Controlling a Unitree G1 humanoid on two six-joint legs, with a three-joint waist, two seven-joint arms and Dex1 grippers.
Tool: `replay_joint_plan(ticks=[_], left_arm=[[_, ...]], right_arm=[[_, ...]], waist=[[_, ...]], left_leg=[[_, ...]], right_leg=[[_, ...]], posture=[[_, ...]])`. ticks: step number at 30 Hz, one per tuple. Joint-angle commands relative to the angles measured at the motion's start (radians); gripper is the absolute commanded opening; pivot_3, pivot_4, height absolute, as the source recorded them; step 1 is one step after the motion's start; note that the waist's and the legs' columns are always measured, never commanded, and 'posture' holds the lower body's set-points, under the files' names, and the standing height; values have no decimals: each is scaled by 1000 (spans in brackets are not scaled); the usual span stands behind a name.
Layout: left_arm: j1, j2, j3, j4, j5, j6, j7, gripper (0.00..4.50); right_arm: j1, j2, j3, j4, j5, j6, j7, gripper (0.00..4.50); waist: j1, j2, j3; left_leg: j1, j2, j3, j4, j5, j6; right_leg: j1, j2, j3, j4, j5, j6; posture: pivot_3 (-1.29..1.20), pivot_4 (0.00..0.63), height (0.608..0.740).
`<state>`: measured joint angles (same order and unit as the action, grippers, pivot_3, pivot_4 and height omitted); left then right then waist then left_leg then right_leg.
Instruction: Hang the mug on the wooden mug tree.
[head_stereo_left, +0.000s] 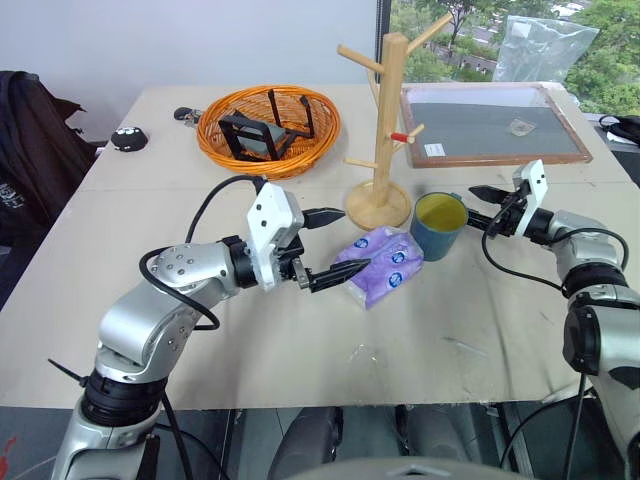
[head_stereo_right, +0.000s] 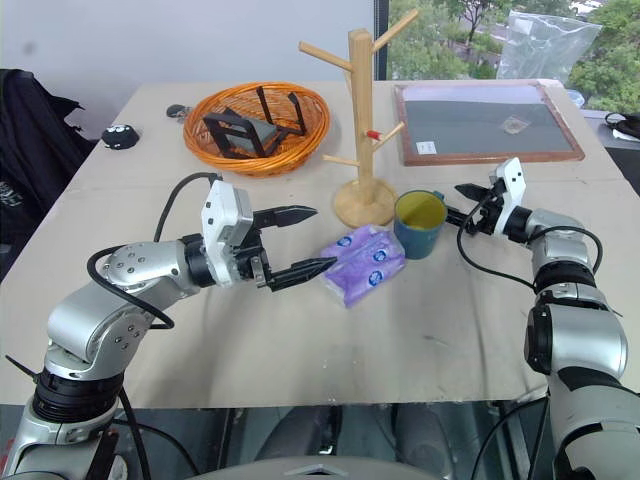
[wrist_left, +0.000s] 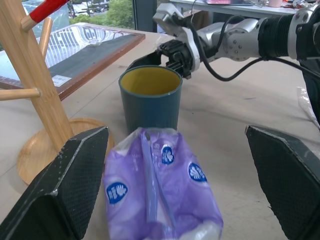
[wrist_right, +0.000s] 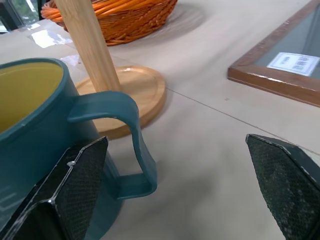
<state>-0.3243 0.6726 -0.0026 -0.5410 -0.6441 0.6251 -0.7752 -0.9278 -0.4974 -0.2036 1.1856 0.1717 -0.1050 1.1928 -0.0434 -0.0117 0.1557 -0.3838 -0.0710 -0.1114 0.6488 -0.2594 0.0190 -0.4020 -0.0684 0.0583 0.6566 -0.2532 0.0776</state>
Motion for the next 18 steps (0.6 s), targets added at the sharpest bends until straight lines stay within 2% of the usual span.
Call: replay_joint_plan(ticks=[1, 3, 4, 6, 10, 11, 18], left_arm=[[-9, 10, 23, -16, 5, -27, -13, 4500], [-11, 9, 23, -15, 5, -25, -14, 4500], [-11, 7, 22, -15, 7, -26, -13, 4500], [-8, 6, 23, -15, 9, -27, -13, 4500], [3, 4, 25, -15, 15, -34, -15, 4500], [-1, 3, 24, -12, 15, -33, -14, 4500], [-27, -1, 18, -4, 10, -18, -4, 4500]], right_arm=[[8, 29, -8, -28, 15, -47, -22, 3863], [13, 38, -7, -25, 13, -58, -24, 3253], [13, 43, -6, -24, 13, -60, -23, 3153], [13, 48, -8, -25, 15, -60, -20, 2357], [12, 49, -13, -26, 21, -60, -11, 290], [12, 47, -14, -29, 23, -58, -7, 15], [51, 25, -23, -131, 60, -22, 32, 15]], waist=[[1, 0, 0], [1, 0, 0], [1, 0, 0], [1, 0, 0], [1, 0, 0], [1, 0, 0], [2, 0, 0]], left_leg=[[0, 0, 0, 0, 0, 0], [0, 0, 0, 0, 0, 0], [0, 0, 0, 0, 0, 0], [0, 0, 0, 0, 0, 0], [0, 0, 0, 0, 0, 0], [0, 0, 0, 0, 0, 0], [0, 0, -1, 0, 0, 0]], right_leg=[[0, 0, 0, 0, 0, 0], [0, 0, 0, 0, 0, 0], [0, 0, 0, 0, 0, 0], [0, 0, 0, 0, 0, 0], [0, 0, 0, 0, 0, 0], [0, 0, 0, 0, 0, 0], [0, 0, -1, 0, 0, 0]], posture=[[0, 150, 740], [0, 150, 740], [0, 150, 740], [0, 150, 740], [0, 150, 740], [0, 150, 740], [0, 150, 740]])
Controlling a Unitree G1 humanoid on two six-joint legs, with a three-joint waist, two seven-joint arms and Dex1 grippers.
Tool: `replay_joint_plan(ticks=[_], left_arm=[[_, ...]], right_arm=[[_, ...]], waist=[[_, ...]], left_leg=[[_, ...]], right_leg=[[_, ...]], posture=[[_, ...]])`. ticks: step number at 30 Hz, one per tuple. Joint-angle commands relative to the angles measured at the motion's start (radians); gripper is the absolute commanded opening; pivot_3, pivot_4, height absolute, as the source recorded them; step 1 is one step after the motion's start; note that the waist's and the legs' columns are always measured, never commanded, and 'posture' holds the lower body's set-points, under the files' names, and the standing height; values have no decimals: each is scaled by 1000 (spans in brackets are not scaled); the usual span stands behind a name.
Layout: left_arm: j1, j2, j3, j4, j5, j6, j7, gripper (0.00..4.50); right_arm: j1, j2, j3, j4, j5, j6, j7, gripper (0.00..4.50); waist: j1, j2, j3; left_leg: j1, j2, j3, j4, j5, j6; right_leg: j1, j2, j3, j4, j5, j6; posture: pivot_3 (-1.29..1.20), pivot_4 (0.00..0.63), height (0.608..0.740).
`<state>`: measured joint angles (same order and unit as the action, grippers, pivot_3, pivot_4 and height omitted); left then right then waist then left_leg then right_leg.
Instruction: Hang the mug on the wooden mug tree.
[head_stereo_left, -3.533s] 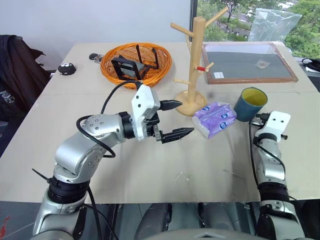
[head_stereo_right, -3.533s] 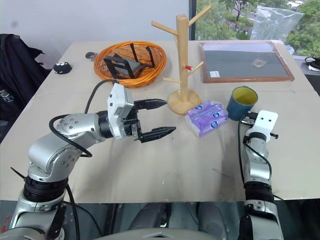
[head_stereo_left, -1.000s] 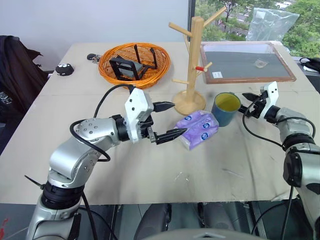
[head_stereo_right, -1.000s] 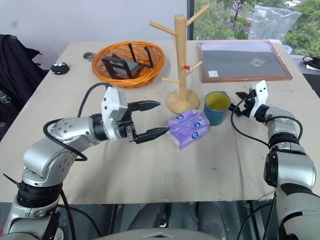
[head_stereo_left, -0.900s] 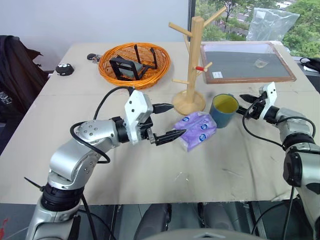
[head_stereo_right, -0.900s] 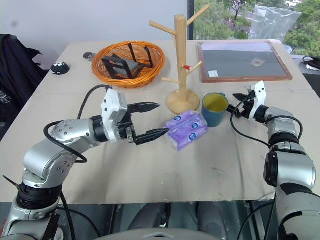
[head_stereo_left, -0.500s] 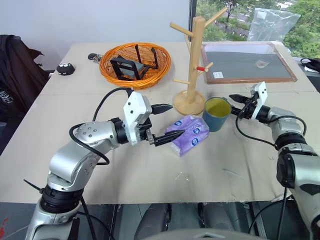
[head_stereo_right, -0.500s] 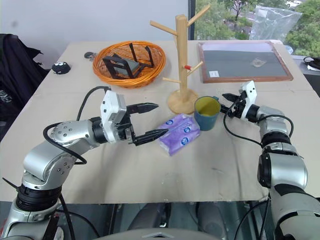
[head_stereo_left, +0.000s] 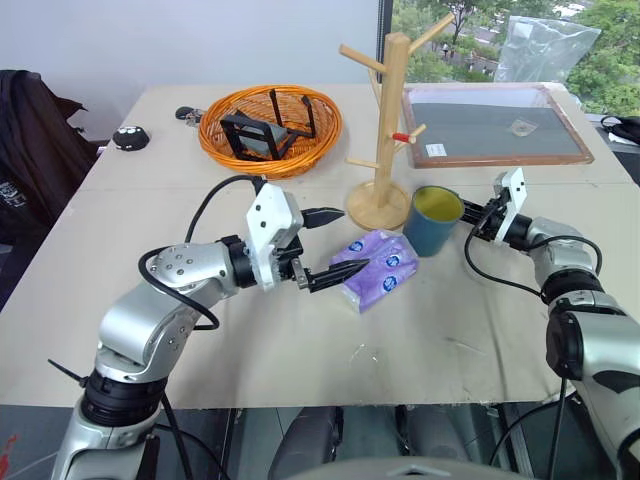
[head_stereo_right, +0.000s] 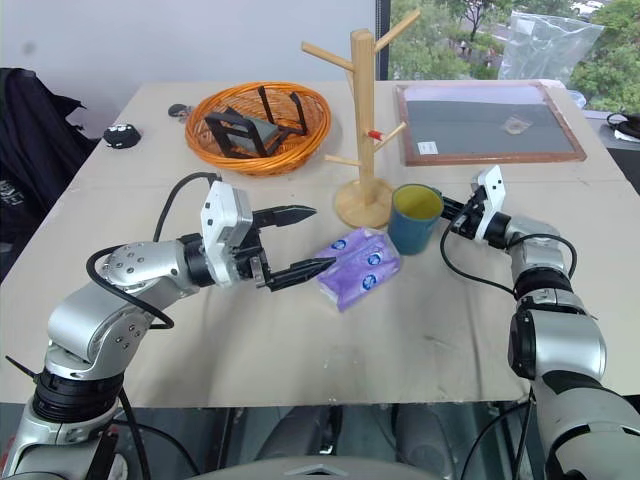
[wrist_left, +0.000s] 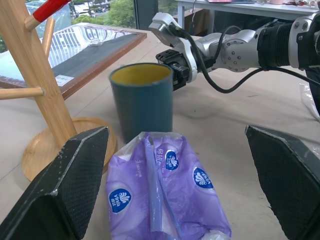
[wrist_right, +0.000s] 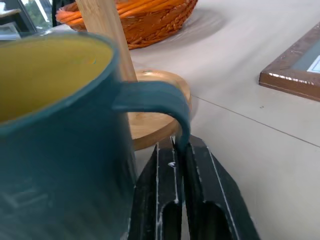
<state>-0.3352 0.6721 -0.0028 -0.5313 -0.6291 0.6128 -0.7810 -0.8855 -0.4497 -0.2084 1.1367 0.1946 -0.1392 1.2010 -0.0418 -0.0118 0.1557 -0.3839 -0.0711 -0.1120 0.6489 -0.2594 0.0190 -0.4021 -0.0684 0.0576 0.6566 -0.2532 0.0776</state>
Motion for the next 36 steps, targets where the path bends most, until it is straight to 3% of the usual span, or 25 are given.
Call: replay_joint_plan(ticks=[1, 5, 9, 17, 25, 36], left_arm=[[-19, -1, 18, -14, -6, -3, 3, 4500], [-34, -6, 16, -9, -10, 7, 9, 4500], [-47, -30, 28, -3, -22, 15, 30, 4500], [-10, -131, 122, -32, -34, -86, 99, 4500], [173, -190, 219, -117, -110, -191, 92, 4500], [266, -256, 216, -141, -92, -315, 122, 4500]], right_arm=[[24, -27, -18, -116, 46, 28, 32, 15], [89, -59, 1, -310, 75, 129, 52, 15], [99, -141, 58, -581, 87, 355, 61, 15], [-83, -295, 232, -849, 49, 671, 103, 15], [-316, -270, 378, -950, 33, 999, 31, 15], [-451, -236, 502, -896, -22, 1106, -17, 15]], waist=[[0, 0, 0], [2, 0, 0], [1, 1, 0], [1, 0, 0], [11, 0, 0], [30, 0, 0]], left_leg=[[0, 0, 0, 0, 0, 0], [-1, 0, 0, 0, 0, 0], [-2, 0, -1, 0, 0, 0], [-5, 0, -1, 0, 0, 0], [-16, 0, -3, 1, 0, 0], [-16, 0, -5, 3, 0, -1]], right_leg=[[0, 0, 0, 0, 0, 0], [0, 0, 0, 0, 0, 0], [-2, -1, 0, 1, 0, 0], [-5, -2, 0, 1, 0, 0], [-13, -5, -2, -2, 0, 0], [-12, -4, -5, -2, 2, -3]], posture=[[0, 150, 740], [0, 150, 740], [0, 150, 740], [0, 150, 740], [0, 150, 740], [0, 150, 740]])
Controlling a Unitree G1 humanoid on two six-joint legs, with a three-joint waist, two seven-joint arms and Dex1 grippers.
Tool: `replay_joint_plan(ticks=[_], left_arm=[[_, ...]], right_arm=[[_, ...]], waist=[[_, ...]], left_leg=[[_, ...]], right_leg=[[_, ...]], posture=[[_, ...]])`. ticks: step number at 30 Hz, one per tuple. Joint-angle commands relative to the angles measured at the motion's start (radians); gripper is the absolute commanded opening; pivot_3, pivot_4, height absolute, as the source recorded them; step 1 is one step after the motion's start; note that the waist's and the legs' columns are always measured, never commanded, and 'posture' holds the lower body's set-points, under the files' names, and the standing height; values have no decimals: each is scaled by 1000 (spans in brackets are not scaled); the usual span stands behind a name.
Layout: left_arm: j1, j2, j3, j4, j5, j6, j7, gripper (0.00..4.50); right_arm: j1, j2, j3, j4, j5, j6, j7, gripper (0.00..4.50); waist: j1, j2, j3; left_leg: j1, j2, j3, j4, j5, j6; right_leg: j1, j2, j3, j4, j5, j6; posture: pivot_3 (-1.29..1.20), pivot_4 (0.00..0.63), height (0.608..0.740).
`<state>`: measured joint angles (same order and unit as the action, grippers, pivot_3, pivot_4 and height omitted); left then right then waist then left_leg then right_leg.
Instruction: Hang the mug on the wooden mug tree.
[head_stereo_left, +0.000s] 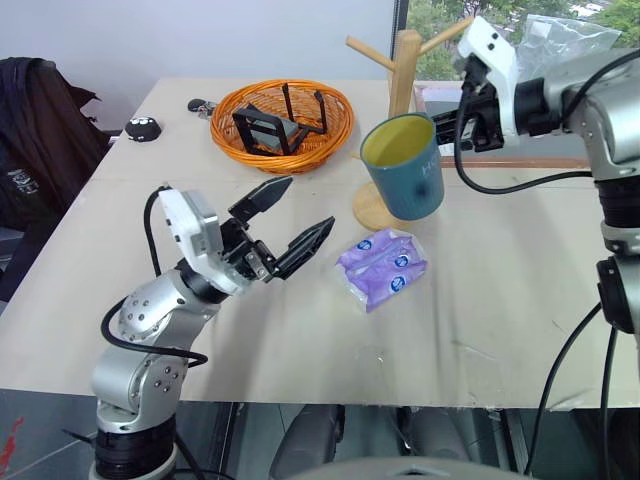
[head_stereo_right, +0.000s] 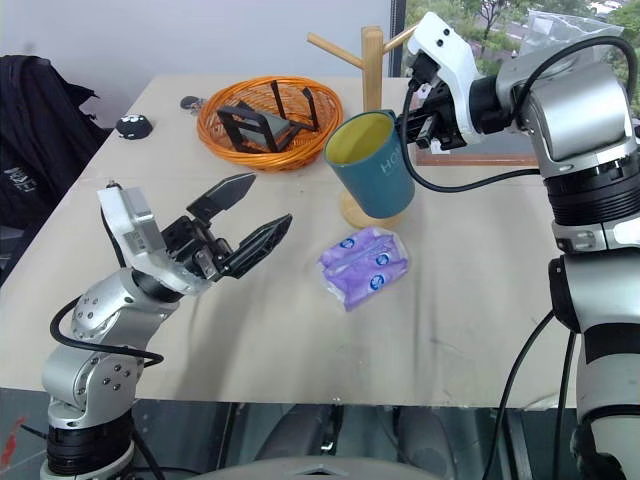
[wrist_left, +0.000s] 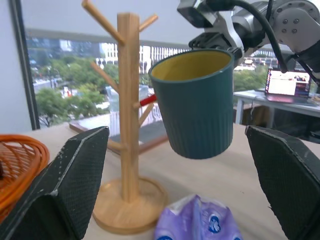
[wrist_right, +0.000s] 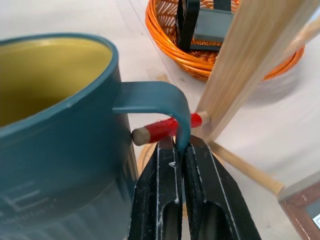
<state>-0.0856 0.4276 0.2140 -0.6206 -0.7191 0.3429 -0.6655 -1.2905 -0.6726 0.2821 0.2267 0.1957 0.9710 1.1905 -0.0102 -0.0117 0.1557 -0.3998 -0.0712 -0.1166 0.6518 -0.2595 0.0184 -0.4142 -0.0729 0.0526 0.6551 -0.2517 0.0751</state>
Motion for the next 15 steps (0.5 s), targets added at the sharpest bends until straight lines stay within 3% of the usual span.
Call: replay_joint_plan(ticks=[1, 15], left_arm=[[26, -16, -1, -51, 3, -56, 8, 4500], [46, -21, -28, -23, 9, -115, 8, 4500]], right_arm=[[-51, -17, 23, 22, -29, -5, -1, 15], [-77, 12, 43, 120, -86, -10, -68, 15]], waist=[[-2, 0, 0], [-3, 0, 0]], left_leg=[[0, 0, 0, 0, 0, 0], [0, 0, 0, -1, 0, 0]], right_leg=[[0, 0, 0, 0, 0, 0], [-1, 1, 0, 0, 0, 0]], posture=[[0, 150, 740], [0, 150, 740]])
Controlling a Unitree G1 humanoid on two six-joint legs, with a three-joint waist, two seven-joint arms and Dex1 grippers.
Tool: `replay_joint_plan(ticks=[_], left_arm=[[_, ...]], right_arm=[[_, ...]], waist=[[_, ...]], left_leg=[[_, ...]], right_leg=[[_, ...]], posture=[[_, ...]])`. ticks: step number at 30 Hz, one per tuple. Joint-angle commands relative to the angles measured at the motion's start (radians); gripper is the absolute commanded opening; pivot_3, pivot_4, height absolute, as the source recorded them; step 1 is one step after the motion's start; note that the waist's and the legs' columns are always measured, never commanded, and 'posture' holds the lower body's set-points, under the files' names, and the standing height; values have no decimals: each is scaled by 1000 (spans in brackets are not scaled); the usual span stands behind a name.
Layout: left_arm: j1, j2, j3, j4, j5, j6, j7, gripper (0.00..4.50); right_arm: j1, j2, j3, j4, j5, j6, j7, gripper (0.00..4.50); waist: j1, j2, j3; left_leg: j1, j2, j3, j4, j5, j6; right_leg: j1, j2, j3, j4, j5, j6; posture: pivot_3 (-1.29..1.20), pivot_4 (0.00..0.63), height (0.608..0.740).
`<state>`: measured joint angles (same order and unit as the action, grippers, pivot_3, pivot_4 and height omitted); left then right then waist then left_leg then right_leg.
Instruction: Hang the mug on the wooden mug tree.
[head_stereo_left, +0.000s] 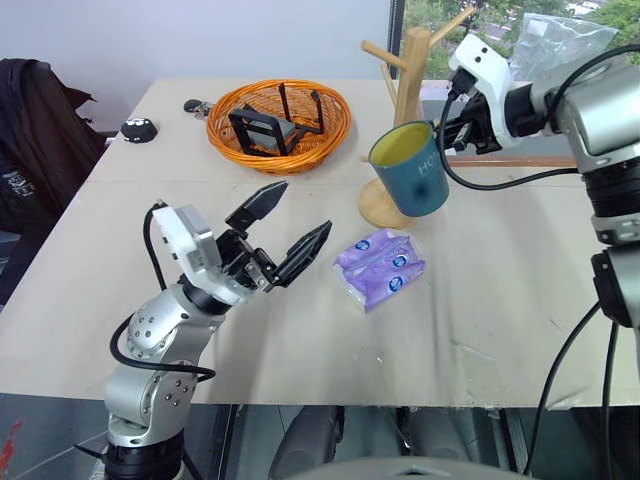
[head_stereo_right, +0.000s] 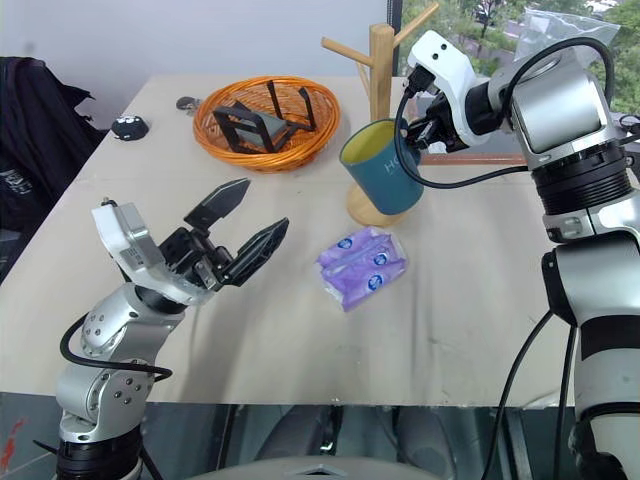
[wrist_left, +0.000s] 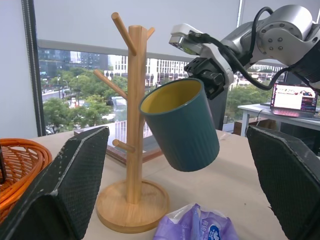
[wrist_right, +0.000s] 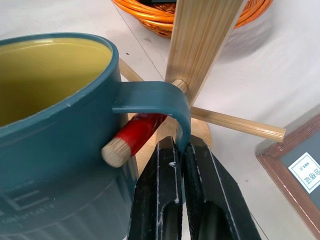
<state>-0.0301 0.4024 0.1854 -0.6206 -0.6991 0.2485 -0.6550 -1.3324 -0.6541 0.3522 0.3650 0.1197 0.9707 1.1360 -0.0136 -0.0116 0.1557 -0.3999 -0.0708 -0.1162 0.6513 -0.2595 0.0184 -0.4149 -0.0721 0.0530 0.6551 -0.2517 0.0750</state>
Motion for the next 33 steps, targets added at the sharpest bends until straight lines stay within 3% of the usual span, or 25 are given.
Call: replay_joint_plan(ticks=[1, 11, 14, 22, 29, 31, 33], left_arm=[[-13, 5, 1, -21, -15, -19, -2, 4500], [-28, -1, 5, -12, -38, -19, -3, 4500], [-34, 4, 3, -8, -34, -18, -7, 4500], [-47, 5, -13, 2, -25, -14, -9, 4500], [-45, 29, -18, 12, -14, -4, -23, 4500], [-31, 42, -22, 10, -9, 9, -22, 4500], [-12, 58, -27, 6, -8, 30, -13, 4500]], right_arm=[[-35, -8, -28, -18, -10, -8, -16, 15], [-38, -19, -31, -28, -7, 5, -18, 15], [-38, -21, -29, -30, -7, 3, -16, 805], [-52, -60, -49, -10, -2, 9, -6, 4428], [42, -219, -140, -113, 92, 80, 81, 4428], [174, -276, -227, -222, 162, 46, 121, 4428], [373, -275, -393, -362, 255, 11, 115, 4428]], waist=[[0, 0, 0], [0, 0, 0], [0, 0, 0], [0, 0, 0], [6, 0, 0], [12, -1, 0], [13, -2, -1]], left_leg=[[0, 0, 0, 0, 0, 0], [0, 0, 0, 0, 0, 0], [0, 0, 0, 0, 0, 0], [0, 0, 0, 0, 0, 0], [-1, 0, 0, 0, 0, 0], [-1, 0, -2, -1, 0, 0], [-1, 0, -2, -1, 0, 0]], right_leg=[[0, 0, 0, 0, 0, 0], [0, 0, 0, 0, 0, 0], [0, 0, 0, 0, 0, 0], [0, 1, 0, 0, 0, 0], [0, 1, -1, -1, 0, 0], [1, 1, -2, -4, 0, 0], [2, 0, -2, -5, 0, 0]], posture=[[0, 150, 740], [0, 150, 740], [0, 150, 740], [0, 150, 740], [0, 150, 740], [0, 150, 740], [0, 150, 740]])
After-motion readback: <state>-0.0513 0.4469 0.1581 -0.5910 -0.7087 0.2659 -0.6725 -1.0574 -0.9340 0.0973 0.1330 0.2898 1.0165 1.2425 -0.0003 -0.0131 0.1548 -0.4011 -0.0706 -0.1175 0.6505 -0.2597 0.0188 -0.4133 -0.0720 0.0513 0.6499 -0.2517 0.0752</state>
